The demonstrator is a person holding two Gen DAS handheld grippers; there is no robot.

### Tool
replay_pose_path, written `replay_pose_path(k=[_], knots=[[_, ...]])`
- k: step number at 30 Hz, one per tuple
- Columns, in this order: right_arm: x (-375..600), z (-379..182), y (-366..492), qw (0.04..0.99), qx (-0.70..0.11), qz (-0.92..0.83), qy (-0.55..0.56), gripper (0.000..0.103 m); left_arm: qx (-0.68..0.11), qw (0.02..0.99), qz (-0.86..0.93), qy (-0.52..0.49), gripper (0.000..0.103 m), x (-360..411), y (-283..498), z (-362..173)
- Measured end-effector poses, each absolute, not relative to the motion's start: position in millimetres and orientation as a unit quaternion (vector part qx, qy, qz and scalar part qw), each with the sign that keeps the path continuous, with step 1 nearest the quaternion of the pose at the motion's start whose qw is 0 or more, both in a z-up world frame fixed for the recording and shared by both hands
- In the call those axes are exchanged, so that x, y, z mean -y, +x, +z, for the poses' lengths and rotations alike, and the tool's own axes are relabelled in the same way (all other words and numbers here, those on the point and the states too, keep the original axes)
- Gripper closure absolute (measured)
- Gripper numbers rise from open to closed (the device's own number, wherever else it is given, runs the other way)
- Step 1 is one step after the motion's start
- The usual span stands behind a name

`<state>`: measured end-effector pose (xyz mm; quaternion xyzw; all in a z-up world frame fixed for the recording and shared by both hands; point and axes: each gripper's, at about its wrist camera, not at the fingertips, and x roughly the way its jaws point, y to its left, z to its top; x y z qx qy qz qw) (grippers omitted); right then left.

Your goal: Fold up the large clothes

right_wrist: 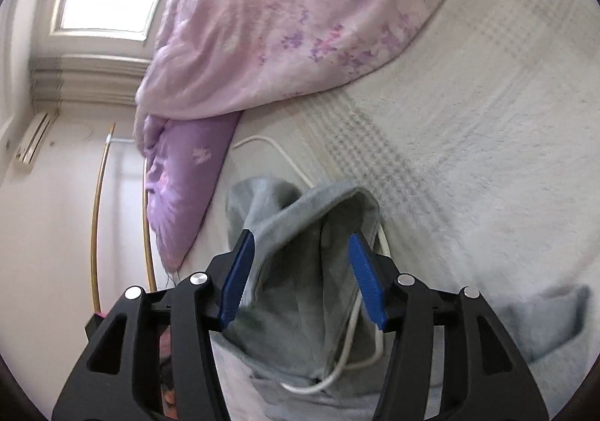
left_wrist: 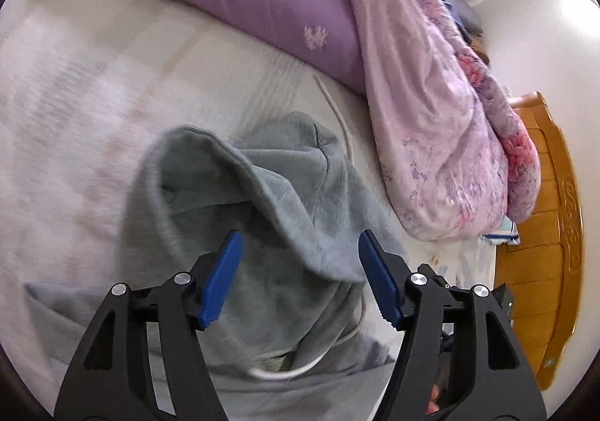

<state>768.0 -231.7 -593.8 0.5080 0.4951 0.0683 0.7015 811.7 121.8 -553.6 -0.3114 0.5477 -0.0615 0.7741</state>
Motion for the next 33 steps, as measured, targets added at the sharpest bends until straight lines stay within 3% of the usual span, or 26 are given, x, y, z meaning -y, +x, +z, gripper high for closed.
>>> replay_pose_path(k=[7, 8, 9, 10, 12, 13, 21, 33], knots=[[235, -625, 794, 0.661, -0.495, 0.054, 0.561, 0.048, -0.563, 0.765, -0.022, -0.311, 0.04, -128, 844, -583], [235, -627, 795, 0.663, -0.493, 0.05, 0.561, 0.049, -0.56, 0.768, -0.019, -0.31, 0.047, -130, 845, -584], [236, -629, 796, 0.668, -0.49, 0.044, 0.558, 0.055, -0.555, 0.773, -0.019, -0.308, 0.073, -133, 846, -582], [237, -630, 798, 0.67, -0.488, 0.045, 0.558, 0.068, -0.552, 0.774, -0.024, -0.309, 0.093, -136, 845, -580], [237, -627, 797, 0.68, -0.486, 0.047, 0.547, 0.085, -0.529, 0.786, -0.025, -0.318, 0.096, -150, 837, -571], [238, -622, 796, 0.692, -0.482, 0.05, 0.536, 0.088, -0.521, 0.791, -0.025, -0.321, 0.096, -154, 833, -566], [222, -565, 760, 0.743, -0.433, 0.095, 0.501, 0.099, -0.475, 0.808, -0.035, -0.346, 0.097, -208, 779, -530], [201, -492, 616, 0.778, -0.428, 0.113, 0.445, 0.099, -0.479, 0.79, -0.059, -0.379, 0.097, -238, 655, -522]])
